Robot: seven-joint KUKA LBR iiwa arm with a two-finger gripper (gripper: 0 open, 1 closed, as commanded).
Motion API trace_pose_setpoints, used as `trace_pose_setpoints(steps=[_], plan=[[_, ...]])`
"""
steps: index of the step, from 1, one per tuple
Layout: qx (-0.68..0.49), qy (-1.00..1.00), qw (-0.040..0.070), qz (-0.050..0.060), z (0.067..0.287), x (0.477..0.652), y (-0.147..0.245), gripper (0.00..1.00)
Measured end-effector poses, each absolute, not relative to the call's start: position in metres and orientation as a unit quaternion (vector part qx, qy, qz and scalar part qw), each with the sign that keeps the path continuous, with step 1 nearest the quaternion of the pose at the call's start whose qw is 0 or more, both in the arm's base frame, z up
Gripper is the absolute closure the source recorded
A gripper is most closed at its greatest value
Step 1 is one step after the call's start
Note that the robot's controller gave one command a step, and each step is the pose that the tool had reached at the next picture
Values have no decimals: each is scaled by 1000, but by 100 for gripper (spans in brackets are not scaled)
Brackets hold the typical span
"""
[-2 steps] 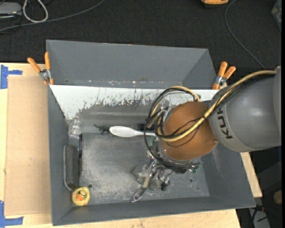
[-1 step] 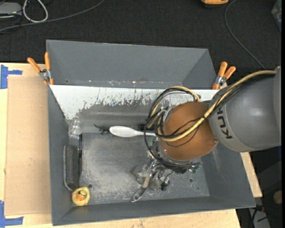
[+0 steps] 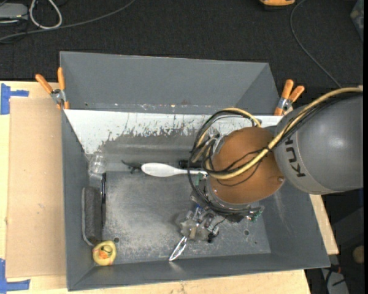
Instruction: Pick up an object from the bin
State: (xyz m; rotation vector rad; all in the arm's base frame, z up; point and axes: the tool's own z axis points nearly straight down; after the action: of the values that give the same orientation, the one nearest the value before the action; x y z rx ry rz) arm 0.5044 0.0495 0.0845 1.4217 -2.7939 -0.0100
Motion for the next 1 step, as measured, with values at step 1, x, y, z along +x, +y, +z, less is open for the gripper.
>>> trace_pose_setpoints(steps=[1], plan=[[454, -891, 3, -3, 100, 505, 50, 100]])
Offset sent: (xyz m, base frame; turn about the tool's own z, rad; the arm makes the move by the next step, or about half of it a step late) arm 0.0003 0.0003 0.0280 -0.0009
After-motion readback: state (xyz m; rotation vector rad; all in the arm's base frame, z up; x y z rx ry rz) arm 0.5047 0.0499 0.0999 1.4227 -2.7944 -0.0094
